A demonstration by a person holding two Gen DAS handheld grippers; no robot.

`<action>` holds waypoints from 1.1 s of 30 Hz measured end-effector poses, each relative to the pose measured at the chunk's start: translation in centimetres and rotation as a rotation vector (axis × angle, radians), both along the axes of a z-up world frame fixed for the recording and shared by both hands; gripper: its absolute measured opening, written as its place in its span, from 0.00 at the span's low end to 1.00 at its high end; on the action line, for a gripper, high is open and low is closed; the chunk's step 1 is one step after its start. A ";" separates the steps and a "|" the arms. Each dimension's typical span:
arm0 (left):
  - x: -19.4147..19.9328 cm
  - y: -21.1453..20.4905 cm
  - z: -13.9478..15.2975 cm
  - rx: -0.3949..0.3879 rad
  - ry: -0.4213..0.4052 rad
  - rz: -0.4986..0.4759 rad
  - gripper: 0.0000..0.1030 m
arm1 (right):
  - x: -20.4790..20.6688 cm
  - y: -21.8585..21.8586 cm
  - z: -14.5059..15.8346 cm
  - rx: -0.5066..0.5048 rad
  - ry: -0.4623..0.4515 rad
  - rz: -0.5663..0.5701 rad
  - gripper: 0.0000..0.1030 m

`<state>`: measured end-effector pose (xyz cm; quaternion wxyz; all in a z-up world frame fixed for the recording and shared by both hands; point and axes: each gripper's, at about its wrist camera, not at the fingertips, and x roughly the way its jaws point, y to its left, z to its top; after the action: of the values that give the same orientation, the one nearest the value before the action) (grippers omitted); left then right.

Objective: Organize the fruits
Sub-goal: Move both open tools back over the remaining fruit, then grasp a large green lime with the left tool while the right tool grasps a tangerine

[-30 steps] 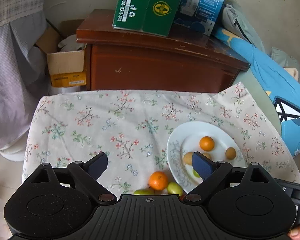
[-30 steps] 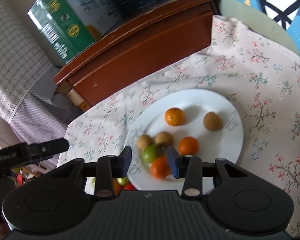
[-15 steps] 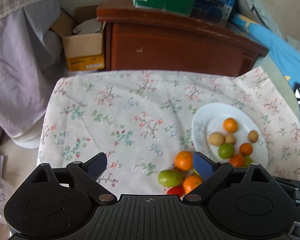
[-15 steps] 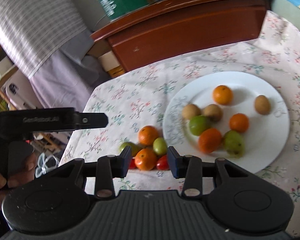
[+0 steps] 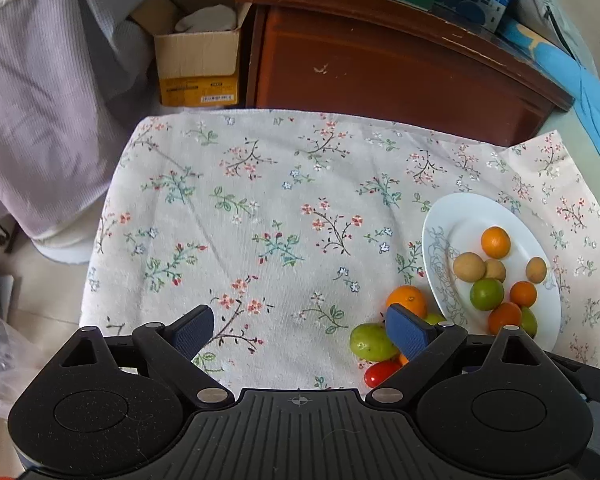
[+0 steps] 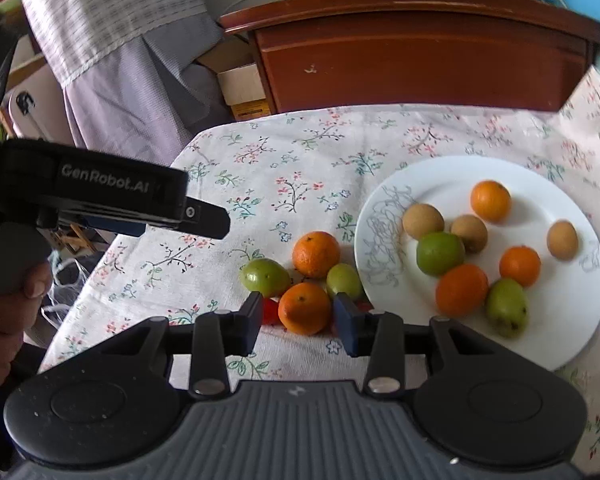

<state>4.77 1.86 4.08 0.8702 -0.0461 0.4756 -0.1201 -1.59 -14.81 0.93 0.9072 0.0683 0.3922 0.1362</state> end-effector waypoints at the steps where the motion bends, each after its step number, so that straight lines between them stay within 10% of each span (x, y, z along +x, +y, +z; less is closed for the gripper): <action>1: 0.1 0.0 -0.1 0.000 0.004 0.001 0.91 | 0.1 0.2 -0.1 -0.013 -0.006 0.007 0.39; 12: 0.3 -0.2 -0.4 -0.027 0.019 -0.013 0.91 | -0.2 2.0 -0.4 -0.191 -0.066 0.085 0.28; 33: -0.6 -3.9 -3.6 0.055 0.006 -0.149 0.89 | -2.0 0.5 0.1 -0.044 0.042 0.094 0.29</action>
<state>4.21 -1.99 0.46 0.8584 0.0131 0.4833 -0.1713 -3.63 -14.31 1.05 0.8926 0.0327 0.4168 0.1686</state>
